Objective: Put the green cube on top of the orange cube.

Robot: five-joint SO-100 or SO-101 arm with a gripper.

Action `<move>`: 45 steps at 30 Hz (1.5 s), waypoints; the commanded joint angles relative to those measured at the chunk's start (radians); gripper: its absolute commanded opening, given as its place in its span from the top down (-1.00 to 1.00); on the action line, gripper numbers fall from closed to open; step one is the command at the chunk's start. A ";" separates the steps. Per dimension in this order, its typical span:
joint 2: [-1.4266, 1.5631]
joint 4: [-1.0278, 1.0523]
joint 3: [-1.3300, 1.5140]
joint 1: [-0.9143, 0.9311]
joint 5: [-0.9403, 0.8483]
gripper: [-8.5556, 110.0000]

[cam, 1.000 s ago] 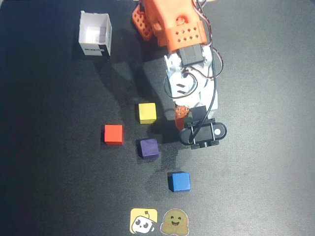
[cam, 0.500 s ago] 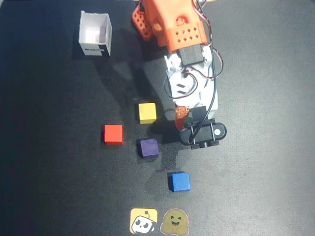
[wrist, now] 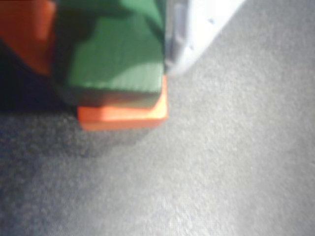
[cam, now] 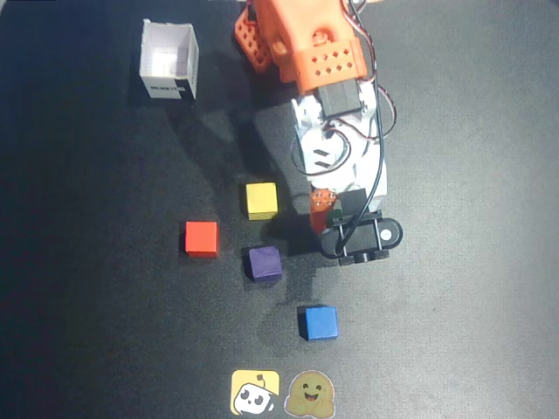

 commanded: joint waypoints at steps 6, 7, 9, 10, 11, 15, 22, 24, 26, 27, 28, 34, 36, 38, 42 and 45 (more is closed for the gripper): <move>0.032 -0.021 -0.026 0.003 0.012 0.50; 0.035 -0.026 -0.026 0.002 0.014 0.50; 0.044 -0.032 -0.028 0.000 0.018 0.50; 0.048 -0.035 -0.031 -0.002 0.020 0.50; 0.049 -0.038 -0.034 -0.005 0.026 0.50; 0.049 -0.046 -0.044 -0.009 0.046 0.50; 0.054 0.049 -0.184 0.029 0.031 0.52; 0.046 0.114 -0.258 0.046 0.026 0.52; 0.054 0.166 -0.304 0.057 0.026 0.52; 0.064 0.186 -0.314 0.063 0.026 0.53; 0.084 0.201 -0.313 0.071 0.026 0.54; 0.258 0.204 -0.138 0.183 -0.098 0.86; 0.327 0.192 -0.064 0.227 -0.153 0.86; 0.405 0.189 0.009 0.268 -0.202 0.86; 0.555 0.190 0.135 0.324 -0.268 0.86; 0.670 0.178 0.233 0.328 -0.261 0.86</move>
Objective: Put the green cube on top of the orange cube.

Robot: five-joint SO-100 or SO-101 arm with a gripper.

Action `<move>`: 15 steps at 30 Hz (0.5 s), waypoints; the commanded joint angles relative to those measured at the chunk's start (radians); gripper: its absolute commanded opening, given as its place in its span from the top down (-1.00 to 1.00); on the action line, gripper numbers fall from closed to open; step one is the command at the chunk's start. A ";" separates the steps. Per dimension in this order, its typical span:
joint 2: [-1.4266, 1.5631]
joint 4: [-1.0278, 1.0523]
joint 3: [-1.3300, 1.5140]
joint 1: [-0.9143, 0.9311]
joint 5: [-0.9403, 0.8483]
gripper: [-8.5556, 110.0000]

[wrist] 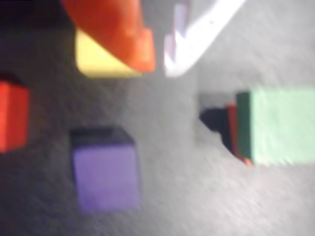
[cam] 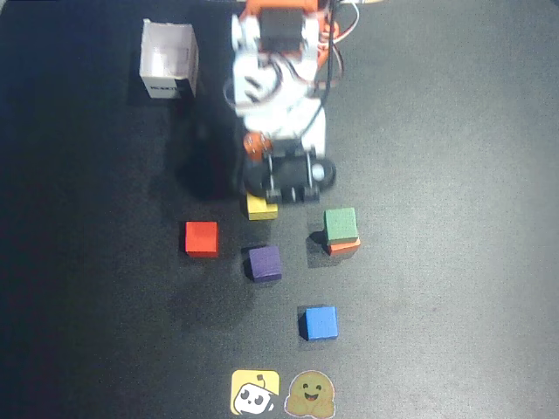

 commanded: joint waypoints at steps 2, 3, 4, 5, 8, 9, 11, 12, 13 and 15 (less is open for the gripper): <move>0.232 -0.021 0.132 0.009 -0.002 0.86; 0.311 -0.017 0.183 0.009 -0.002 0.86; 0.400 0.000 0.233 0.009 -0.003 0.86; 0.503 0.029 0.288 0.008 0.000 0.86; 0.571 0.061 0.325 0.003 0.003 0.86; 0.575 0.069 0.325 0.005 0.003 0.85; 0.575 0.092 0.325 0.009 0.000 0.85; 0.575 0.104 0.325 0.011 0.002 0.85; 0.575 0.118 0.325 0.011 0.003 0.85; 0.575 0.153 0.325 0.011 0.011 0.85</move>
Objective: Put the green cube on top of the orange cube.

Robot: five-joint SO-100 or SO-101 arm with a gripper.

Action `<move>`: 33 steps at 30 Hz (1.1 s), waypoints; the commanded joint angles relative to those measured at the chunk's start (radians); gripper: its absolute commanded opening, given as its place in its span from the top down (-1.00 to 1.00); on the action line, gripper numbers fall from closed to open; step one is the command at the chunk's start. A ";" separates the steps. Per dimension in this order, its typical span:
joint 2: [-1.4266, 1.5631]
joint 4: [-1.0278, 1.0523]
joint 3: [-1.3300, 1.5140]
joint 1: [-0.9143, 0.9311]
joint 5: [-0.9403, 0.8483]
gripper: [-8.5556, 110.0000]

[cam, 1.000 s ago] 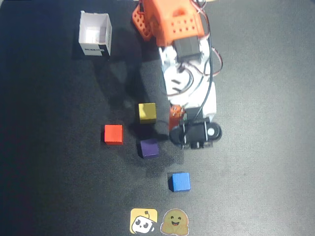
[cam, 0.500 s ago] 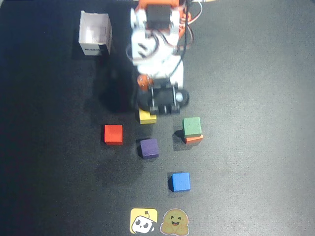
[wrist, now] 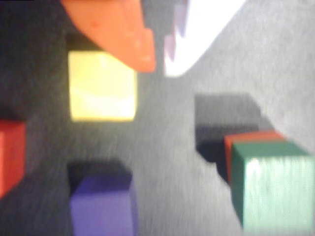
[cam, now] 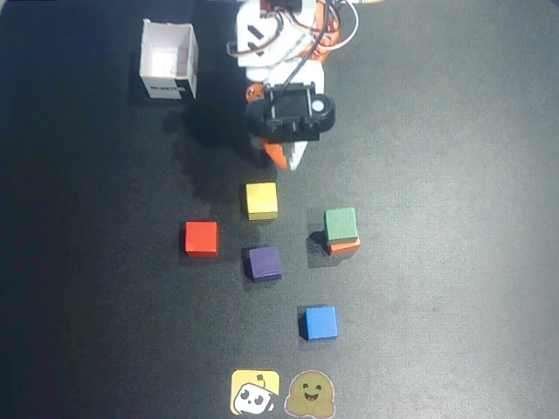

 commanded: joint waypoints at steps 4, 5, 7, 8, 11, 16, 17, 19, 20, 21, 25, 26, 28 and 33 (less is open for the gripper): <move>0.012 0.072 -0.003 0.000 0.015 0.85; 0.012 0.081 -0.003 0.000 0.017 0.85; 0.012 0.110 -0.003 -0.002 0.035 0.85; 0.012 0.130 -0.003 -0.002 0.048 0.85; 0.012 0.187 -0.003 0.000 0.057 0.85; 0.012 0.183 -0.003 -0.002 -0.020 0.85; 0.012 0.183 -0.003 -0.002 -0.020 0.85; 0.012 0.183 -0.003 0.002 -0.020 0.85; 0.012 0.183 -0.003 0.002 -0.020 0.85; 0.012 0.183 -0.003 0.002 -0.020 0.85; 0.012 0.183 -0.003 0.002 -0.020 0.85; 0.012 0.183 -0.003 0.002 -0.020 0.85; 0.012 0.183 -0.003 0.002 -0.020 0.85; 0.012 0.183 -0.003 0.002 -0.020 0.85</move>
